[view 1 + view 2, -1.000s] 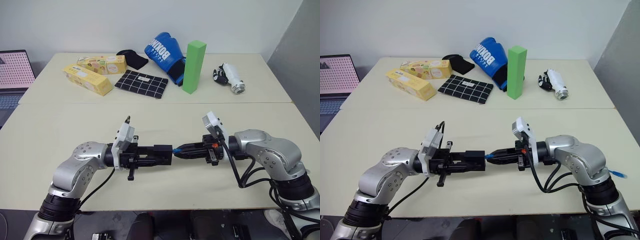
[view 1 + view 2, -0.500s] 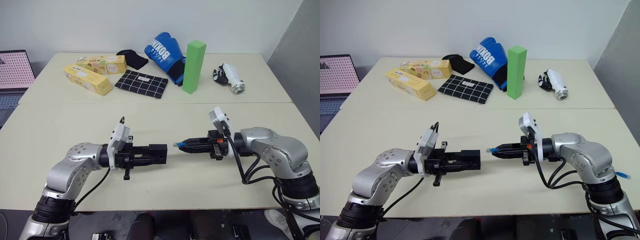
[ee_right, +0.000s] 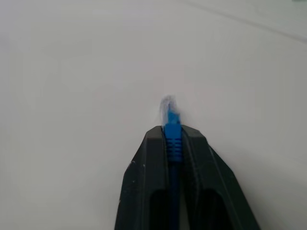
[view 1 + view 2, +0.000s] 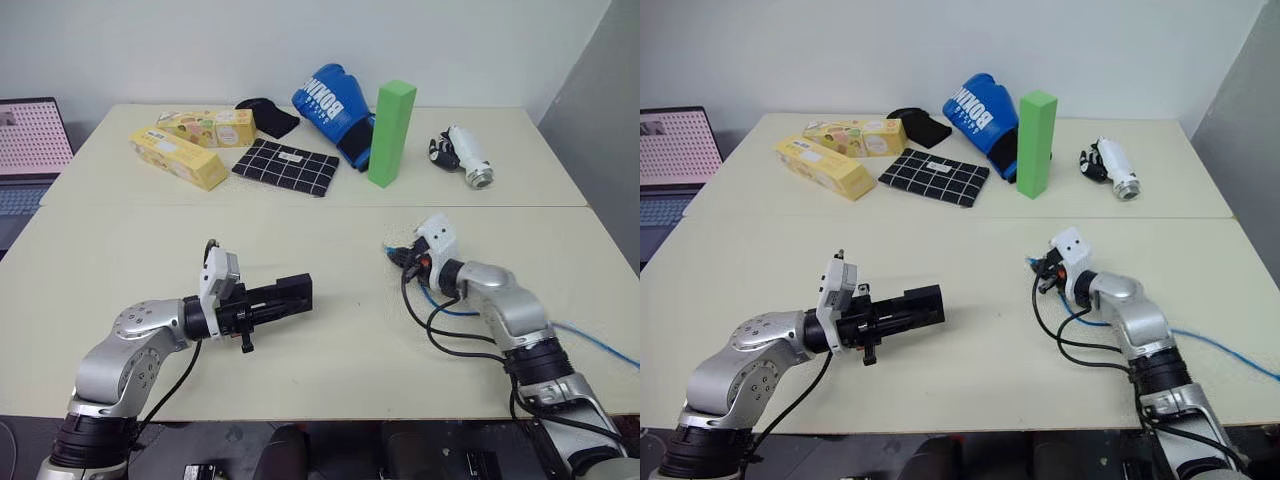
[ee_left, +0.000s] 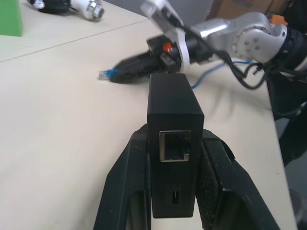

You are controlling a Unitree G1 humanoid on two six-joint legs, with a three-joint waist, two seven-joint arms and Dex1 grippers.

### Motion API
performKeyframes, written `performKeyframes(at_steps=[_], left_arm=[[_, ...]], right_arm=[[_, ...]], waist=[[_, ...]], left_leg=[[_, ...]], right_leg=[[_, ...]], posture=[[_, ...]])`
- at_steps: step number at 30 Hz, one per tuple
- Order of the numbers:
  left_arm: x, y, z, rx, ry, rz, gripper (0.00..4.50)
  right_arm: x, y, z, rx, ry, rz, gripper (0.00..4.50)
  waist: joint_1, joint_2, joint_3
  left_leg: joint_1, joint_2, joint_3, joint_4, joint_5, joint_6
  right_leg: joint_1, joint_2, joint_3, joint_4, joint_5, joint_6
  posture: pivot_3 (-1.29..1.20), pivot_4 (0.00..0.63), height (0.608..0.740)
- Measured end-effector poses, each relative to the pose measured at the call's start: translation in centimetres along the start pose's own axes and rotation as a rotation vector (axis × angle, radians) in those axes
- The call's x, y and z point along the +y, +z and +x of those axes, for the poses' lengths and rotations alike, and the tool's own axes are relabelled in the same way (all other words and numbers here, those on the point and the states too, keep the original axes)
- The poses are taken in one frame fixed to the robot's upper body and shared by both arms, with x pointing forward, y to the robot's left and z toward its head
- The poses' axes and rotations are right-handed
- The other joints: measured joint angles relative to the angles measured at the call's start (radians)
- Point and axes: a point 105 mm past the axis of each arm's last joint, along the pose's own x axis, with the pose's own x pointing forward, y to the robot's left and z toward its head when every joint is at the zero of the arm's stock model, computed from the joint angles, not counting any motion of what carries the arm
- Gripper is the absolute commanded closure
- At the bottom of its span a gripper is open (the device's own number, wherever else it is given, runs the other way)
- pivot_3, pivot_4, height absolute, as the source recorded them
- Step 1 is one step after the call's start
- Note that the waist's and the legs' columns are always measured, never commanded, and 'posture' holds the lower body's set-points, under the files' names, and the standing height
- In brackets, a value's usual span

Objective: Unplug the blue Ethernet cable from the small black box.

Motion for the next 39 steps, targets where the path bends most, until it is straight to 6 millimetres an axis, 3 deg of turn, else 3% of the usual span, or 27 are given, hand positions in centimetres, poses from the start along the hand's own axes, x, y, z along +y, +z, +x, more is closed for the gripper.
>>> performKeyframes(at_steps=[3,4,9,12,15,21,28,29,36,39], left_arm=[[0.3,0.0,0.2,-0.012,0.04,0.012,3.71],[0.7,0.1,0.2,-0.023,0.073,0.022,3.71],[2.5,0.0,-0.2,-0.049,0.21,0.069,3.71],[5.1,-0.3,-1.5,-0.083,0.399,0.112,3.71],[7.8,-0.2,-2.9,-0.12,0.593,0.19,3.71],[11.8,-1.5,-6.5,-0.17,0.92,0.232,3.71],[12.9,-4.2,-8.1,-0.158,1.041,0.192,3.71],[12.9,-4.5,-8.2,-0.155,1.045,0.191,3.15],[12.0,-5.6,-8.8,-0.149,1.032,0.152,1.49],[10.6,-5.9,-9.1,-0.111,1.013,0.155,1.29]], right_arm=[[0.0,0.0,0.0,0.005,0.007,-0.004,2.52],[0.1,0.1,-0.1,0.008,0.021,-0.004,2.12],[0.1,0.3,-1.9,0.026,0.08,-0.07,0.96],[0.7,2.6,-3.8,-0.007,0.169,-0.222,0.96],[3.2,5.2,-4.9,-0.082,0.303,-0.309,0.96],[8.5,9.1,-4.1,-0.181,0.491,-0.366,0.96],[10.1,10.1,-3.3,-0.191,0.527,-0.348,0.96],[10.1,10.1,-3.3,-0.189,0.529,-0.347,0.93],[10.0,9.9,-3.3,-0.173,0.525,-0.338,0.93],[10.1,9.4,-3.3,-0.166,0.522,-0.322,0.93]], waist=[[0.0,0.0,0.0],[0.0,0.0,0.0],[0.002,0.001,0.0],[0.001,0.001,0.001],[-0.003,0.001,0.001],[-0.001,0.001,0.0],[0.007,-0.001,0.0],[0.007,-0.001,0.0],[-0.001,-0.001,-0.001],[-0.005,-0.001,-0.001]], left_leg=[[0.0,0.0,0.0,0.0,0.0,0.0],[0.0,0.0,0.0,0.0,0.0,0.0],[-0.001,0.0,0.0,0.0,0.0,0.0],[-0.001,-0.001,0.0,0.0,0.0,0.0],[0.0,0.001,-0.001,0.0,0.0,0.0],[0.0,0.0,-0.001,0.0,0.0,0.0],[-0.003,-0.001,-0.003,0.001,0.0,0.0],[-0.003,-0.001,-0.002,0.001,0.0,0.0],[-0.001,-0.001,-0.003,0.001,0.0,0.0],[-0.001,0.0,-0.003,0.0,0.0,0.0]], right_leg=[[0.0,0.0,0.0,0.0,0.0,0.0],[0.0,0.0,0.0,0.0,0.0,0.0],[0.0,-0.001,0.0,-0.001,0.0,0.0],[-0.001,-0.001,0.0,-0.001,0.0,0.0],[-0.001,-0.001,-0.001,0.0,0.0,0.0],[-0.001,-0.002,-0.001,0.0,0.0,0.0],[-0.001,-0.006,-0.004,-0.001,0.001,0.002],[-0.001,-0.006,-0.004,-0.001,0.001,0.002],[-0.001,-0.006,-0.004,-0.001,0.001,0.003],[-0.001,-0.006,-0.002,-0.001,0.001,0.003]], posture=[[0.0,0.15,0.74],[0.0,0.15,0.74],[0.0,0.15,0.74],[0.0,0.15,0.74],[0.0,0.15,0.74],[0.0,0.15,0.74],[0.0,0.15,0.74],[0.0,0.15,0.74],[0.0,0.15,0.74],[0.0,0.15,0.74]])
